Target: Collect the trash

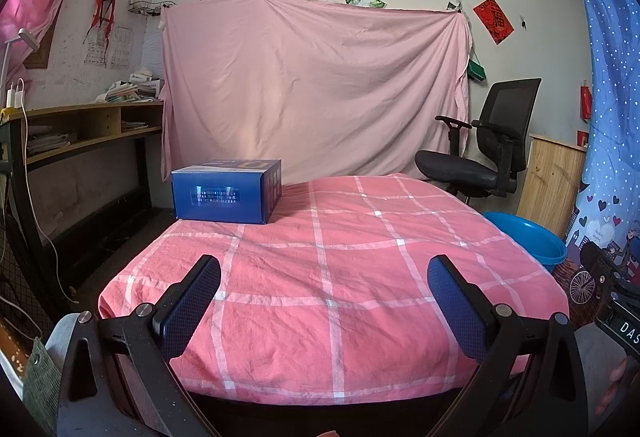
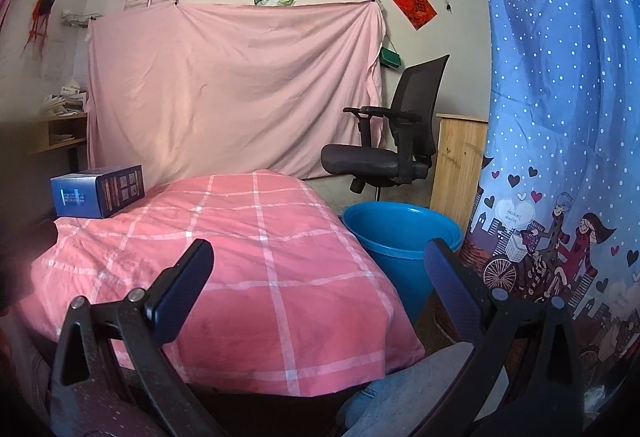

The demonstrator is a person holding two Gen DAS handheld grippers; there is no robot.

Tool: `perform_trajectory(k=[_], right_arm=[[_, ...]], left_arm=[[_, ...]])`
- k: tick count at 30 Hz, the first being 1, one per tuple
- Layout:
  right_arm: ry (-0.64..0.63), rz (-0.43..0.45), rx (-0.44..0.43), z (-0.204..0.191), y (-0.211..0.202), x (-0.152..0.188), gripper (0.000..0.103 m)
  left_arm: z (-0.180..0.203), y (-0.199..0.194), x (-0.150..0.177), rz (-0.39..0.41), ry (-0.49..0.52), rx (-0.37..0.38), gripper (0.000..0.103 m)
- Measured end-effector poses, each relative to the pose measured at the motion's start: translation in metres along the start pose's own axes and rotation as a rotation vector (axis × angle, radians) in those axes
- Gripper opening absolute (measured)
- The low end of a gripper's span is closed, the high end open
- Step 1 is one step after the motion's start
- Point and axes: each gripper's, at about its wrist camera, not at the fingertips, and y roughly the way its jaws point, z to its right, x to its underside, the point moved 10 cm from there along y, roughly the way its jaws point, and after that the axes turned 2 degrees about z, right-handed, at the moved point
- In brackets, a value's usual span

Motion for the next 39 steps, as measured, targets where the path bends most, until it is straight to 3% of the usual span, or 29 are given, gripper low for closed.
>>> perform_trajectory(k=[39], right_arm=[[-0.001,-0.005,-0.001,-0.0011,0.0009,-0.0002,0.103]], left_arm=[[0.0032,-0.0016,0.0007,0.003,0.001,0.0,0.101]])
